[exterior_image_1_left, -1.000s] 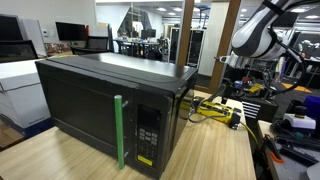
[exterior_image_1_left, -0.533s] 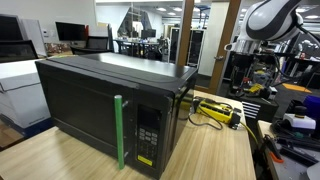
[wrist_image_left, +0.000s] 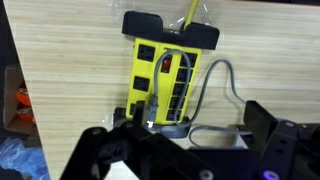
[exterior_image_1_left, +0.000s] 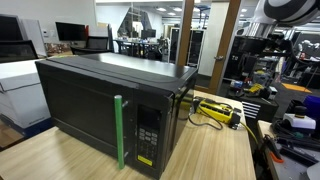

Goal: Unplug the grey cable

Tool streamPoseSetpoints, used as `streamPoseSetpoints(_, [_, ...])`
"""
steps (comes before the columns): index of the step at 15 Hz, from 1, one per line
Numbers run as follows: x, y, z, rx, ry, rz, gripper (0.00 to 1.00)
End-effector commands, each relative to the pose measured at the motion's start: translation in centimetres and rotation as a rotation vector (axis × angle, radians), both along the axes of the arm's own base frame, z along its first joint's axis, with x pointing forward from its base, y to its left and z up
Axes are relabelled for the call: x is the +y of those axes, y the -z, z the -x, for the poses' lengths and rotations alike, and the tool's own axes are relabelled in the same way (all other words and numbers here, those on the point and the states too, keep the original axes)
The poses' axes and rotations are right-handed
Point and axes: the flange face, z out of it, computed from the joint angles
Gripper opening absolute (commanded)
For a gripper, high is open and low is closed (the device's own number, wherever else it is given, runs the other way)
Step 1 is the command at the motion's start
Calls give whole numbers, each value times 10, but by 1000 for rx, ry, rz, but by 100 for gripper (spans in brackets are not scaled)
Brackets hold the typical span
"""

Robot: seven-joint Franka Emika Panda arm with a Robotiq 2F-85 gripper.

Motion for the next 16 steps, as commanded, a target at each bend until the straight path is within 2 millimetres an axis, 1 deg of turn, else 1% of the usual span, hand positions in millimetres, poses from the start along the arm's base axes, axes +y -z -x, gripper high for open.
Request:
streamPoseSetpoints(1, [17, 8, 14, 30, -186, -12, 100])
streamPoseSetpoints(2, [24, 10, 13, 25, -226, 1, 100])
streamPoseSetpoints(3, [18, 3, -2, 4, -218, 18, 100])
streamPoseSetpoints(6, [36, -6, -26, -65, -131, 32, 100])
streamPoseSetpoints(7, [46, -8, -35, -70, -108, 31, 100])
streamPoseSetpoints(10, [86, -11, -60, -76, -53, 10, 100])
streamPoseSetpoints(12, [114, -13, -72, -74, -41, 9, 100])
streamPoseSetpoints(16, [173, -18, -89, -48, -46, 15, 100])
